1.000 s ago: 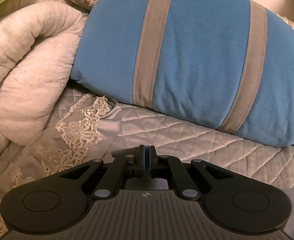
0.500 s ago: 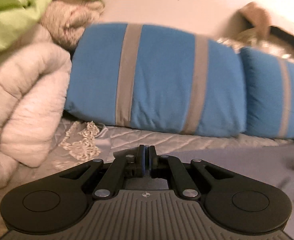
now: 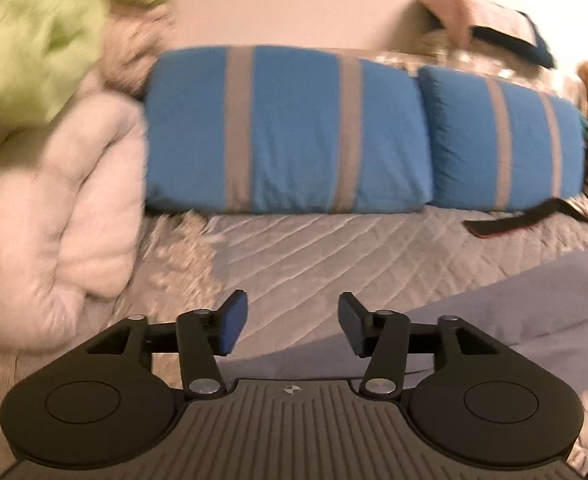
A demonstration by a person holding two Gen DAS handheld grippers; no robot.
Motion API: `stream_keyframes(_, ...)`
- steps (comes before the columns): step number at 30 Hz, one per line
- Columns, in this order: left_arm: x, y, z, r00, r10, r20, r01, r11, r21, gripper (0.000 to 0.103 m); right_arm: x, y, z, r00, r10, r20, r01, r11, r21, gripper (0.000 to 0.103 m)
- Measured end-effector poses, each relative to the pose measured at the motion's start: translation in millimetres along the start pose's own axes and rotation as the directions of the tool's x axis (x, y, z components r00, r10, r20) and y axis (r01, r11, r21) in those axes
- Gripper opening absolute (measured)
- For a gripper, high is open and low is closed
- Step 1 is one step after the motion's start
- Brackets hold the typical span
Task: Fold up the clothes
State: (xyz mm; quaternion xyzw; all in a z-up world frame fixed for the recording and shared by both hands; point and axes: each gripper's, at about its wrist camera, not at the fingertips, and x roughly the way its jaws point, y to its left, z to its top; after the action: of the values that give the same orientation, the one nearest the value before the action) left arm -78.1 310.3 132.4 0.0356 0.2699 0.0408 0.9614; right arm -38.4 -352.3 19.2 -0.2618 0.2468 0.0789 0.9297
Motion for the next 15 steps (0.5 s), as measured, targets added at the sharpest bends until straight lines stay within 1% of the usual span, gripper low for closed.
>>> stream_keyframes(1, -2, -7, 4, 1.0, -0.006, 0.004, 0.006, 1.0, 0.021, 0.056, 3, 0, 0, 1.0, -0.017, -0.012, 0.016, 0.999, -0.037, 0.073)
stream_keyframes(3, -2, -25, 11, 1.0, -0.021, 0.019, 0.02, 0.997, 0.069, 0.064, 13, -1, -2, 0.998, -0.056, -0.031, 0.052, 0.993, -0.104, 0.073)
stream_keyframes(4, -1, -37, 13, 0.999, -0.028, 0.032, 0.025, 0.995, 0.098, 0.066, 19, -1, -3, 0.997, -0.069, -0.041, 0.063, 0.988, -0.144, 0.073)
stream_keyframes(6, 4, -64, 12, 0.998, -0.036, 0.06, 0.025, 0.983, 0.182, 0.075, 31, 1, -5, 0.993, -0.109, -0.049, 0.094, 0.966, -0.242, 0.073)
stream_keyframes(8, 12, -93, 10, 0.996, -0.07, 0.047, 0.054, 0.961, 0.269, 0.079, 46, 2, -8, 0.99, -0.126, -0.059, 0.098, 0.931, -0.353, 0.071)
stream_keyframes(11, 22, -139, 3, 0.993, -0.112, 0.03, 0.091, 0.919, 0.384, 0.08, 63, 7, -10, 0.992, -0.108, -0.073, 0.059, 0.872, -0.486, 0.068)
stream_keyframes(13, 29, -169, -2, 0.989, -0.148, 0.021, 0.123, 0.889, 0.442, 0.08, 76, 12, -12, 0.992, -0.095, -0.083, 0.031, 0.821, -0.57, 0.065)
stream_keyframes(14, 32, -183, -4, 0.986, -0.166, 0.008, 0.144, 0.874, 0.465, 0.08, 82, 14, -13, 0.992, -0.09, -0.089, 0.017, 0.793, -0.609, 0.063)
stream_keyframes(15, 36, -198, -6, 0.982, -0.189, -0.011, 0.171, 0.857, 0.486, 0.08, 86, 16, -14, 0.992, -0.085, -0.093, 0.007, 0.773, -0.634, 0.061)
